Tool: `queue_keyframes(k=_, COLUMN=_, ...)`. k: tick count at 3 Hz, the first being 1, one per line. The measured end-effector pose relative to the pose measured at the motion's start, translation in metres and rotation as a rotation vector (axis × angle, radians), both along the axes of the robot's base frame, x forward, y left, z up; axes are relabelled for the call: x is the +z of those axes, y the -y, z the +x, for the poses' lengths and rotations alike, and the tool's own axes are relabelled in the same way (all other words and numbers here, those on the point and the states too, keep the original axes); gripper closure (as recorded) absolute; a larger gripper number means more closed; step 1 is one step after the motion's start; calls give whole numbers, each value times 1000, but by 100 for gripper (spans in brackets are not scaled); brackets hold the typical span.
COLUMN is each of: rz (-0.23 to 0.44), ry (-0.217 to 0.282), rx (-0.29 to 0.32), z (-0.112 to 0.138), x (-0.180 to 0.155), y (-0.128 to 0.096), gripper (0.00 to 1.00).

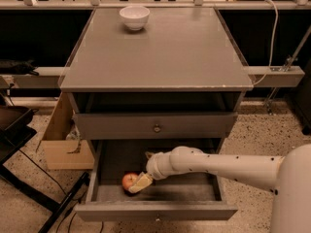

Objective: Pick apple from middle drawer and place on counter

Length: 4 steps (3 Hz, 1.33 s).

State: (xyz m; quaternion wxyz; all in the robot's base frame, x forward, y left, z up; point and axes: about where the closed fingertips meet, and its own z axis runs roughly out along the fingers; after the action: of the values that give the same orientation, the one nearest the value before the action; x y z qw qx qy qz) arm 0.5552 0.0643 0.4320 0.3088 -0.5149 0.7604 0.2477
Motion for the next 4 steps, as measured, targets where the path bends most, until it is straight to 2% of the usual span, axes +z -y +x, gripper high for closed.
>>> queue_keyframes(k=1, rz=11, ry=5, rx=3, z=1, x=-25, y=-18, gripper=0)
queue_keyframes(k=2, rz=-21, ry=-2, rx=10, z=6, x=-52, y=-31, gripper=16)
queue_keyframes(k=3, rz=-53, ry=-5, rx=34, z=8, x=-69, y=-39, gripper=40)
queue_keyframes(k=4, rz=-58, ry=-6, rx=39, z=7, x=-71, y=-41, gripper=71)
